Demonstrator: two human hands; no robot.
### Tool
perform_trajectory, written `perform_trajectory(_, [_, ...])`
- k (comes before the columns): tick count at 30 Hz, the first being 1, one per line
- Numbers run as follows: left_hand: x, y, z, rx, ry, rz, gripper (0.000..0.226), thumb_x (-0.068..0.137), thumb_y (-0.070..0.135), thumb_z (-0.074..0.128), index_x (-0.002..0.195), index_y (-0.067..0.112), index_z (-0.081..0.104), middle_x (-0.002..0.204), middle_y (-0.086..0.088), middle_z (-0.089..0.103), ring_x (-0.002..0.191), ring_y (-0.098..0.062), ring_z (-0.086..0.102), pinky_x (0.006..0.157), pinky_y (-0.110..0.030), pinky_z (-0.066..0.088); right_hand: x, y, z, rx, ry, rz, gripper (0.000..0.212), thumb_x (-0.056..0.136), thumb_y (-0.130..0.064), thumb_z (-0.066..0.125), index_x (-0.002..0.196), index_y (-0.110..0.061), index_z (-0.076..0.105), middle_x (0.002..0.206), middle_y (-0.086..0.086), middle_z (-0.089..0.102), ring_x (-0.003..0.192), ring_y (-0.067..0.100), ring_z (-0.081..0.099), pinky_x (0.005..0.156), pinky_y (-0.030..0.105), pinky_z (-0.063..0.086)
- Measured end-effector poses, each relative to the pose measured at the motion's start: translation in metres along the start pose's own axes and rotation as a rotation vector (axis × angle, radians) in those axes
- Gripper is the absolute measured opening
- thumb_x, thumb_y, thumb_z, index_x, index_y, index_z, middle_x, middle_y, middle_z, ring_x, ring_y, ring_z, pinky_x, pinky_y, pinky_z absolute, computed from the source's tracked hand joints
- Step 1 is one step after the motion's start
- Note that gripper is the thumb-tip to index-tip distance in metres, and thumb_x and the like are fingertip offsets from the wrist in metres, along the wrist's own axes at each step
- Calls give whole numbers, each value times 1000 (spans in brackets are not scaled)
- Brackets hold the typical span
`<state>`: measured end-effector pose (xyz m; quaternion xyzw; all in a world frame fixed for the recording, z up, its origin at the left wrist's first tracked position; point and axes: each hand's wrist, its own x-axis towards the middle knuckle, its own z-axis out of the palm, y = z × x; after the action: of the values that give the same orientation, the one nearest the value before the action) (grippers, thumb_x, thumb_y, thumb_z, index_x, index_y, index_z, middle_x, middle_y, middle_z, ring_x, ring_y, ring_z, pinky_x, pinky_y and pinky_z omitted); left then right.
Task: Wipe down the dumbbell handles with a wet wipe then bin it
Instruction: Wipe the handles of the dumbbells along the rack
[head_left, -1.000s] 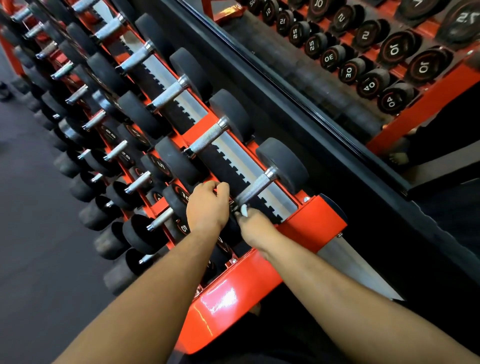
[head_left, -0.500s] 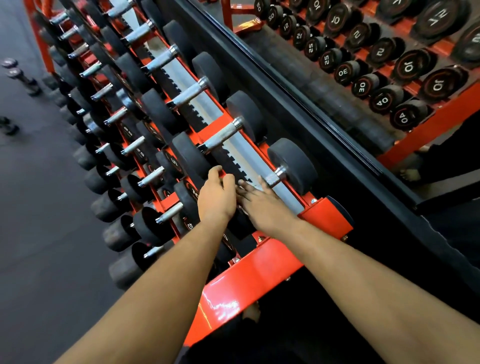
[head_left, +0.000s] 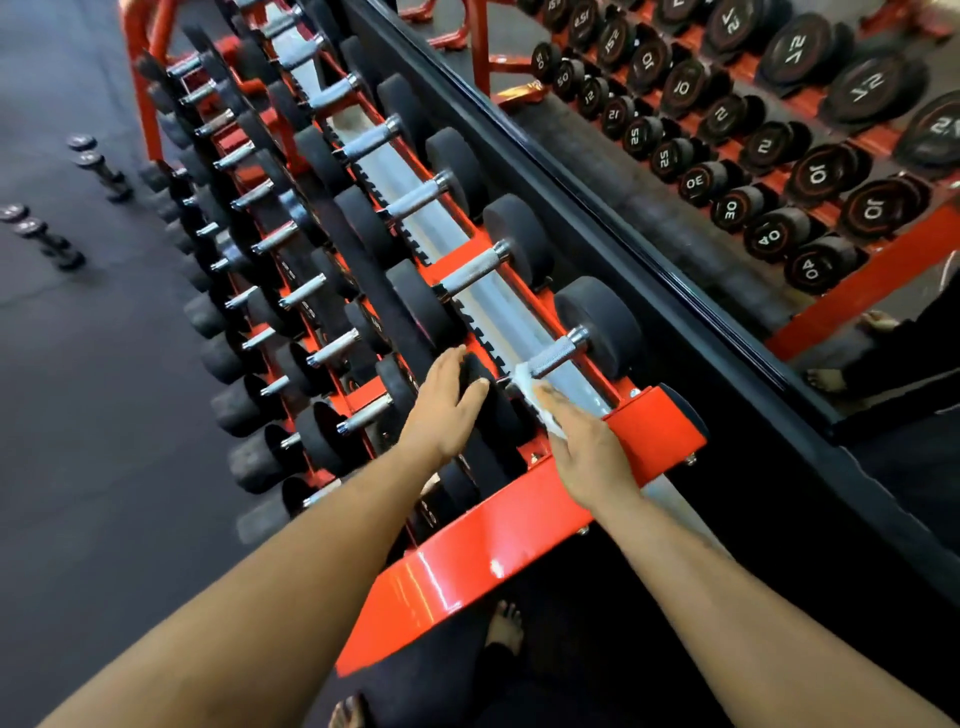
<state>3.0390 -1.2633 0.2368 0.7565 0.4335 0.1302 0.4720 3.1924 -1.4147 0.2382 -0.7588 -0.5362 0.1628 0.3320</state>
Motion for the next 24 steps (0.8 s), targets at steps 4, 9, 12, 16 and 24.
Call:
perform_trajectory(4, [-56,-43,-17,31,-77,-7,71,100,46,46,161,14,29,166,-5,29,154,-19,24,127,-40,19,-38,-67,38,195,51,147,43,101,-7,48,141,-19,56,115,-2,68,100,0,54,94,13,38])
perform_trajectory(9, [-119,-114,-50,82,-177,-45,58,104,35,52,156,11,40,158,-8,43,146,-22,39,123,-37,27,-66,-110,111,313,-15,325,39,102,-13,50,139,-23,59,124,-15,66,116,4,59,106,27,43])
perform_trajectory(12, [-147,-160,-74,98,-186,-126,56,103,33,53,152,8,44,150,-13,51,141,-28,46,117,-36,34,-78,-134,152,318,-40,403,35,102,-13,51,135,-20,61,127,-6,66,117,8,60,108,33,44])
perform_trajectory(16, [-164,-199,-89,114,-187,-223,53,101,36,52,149,15,47,153,-10,47,142,-27,43,117,-39,35,-83,-144,184,270,-97,441,37,102,-11,50,134,-26,61,111,-6,67,96,8,62,92,30,47])
perform_trajectory(24, [-124,-259,-61,44,-120,-390,51,103,30,52,151,14,46,156,-9,43,141,-28,45,114,-37,36,-28,-100,249,-52,-369,230,54,96,1,50,149,-14,46,153,5,46,142,18,42,118,26,29])
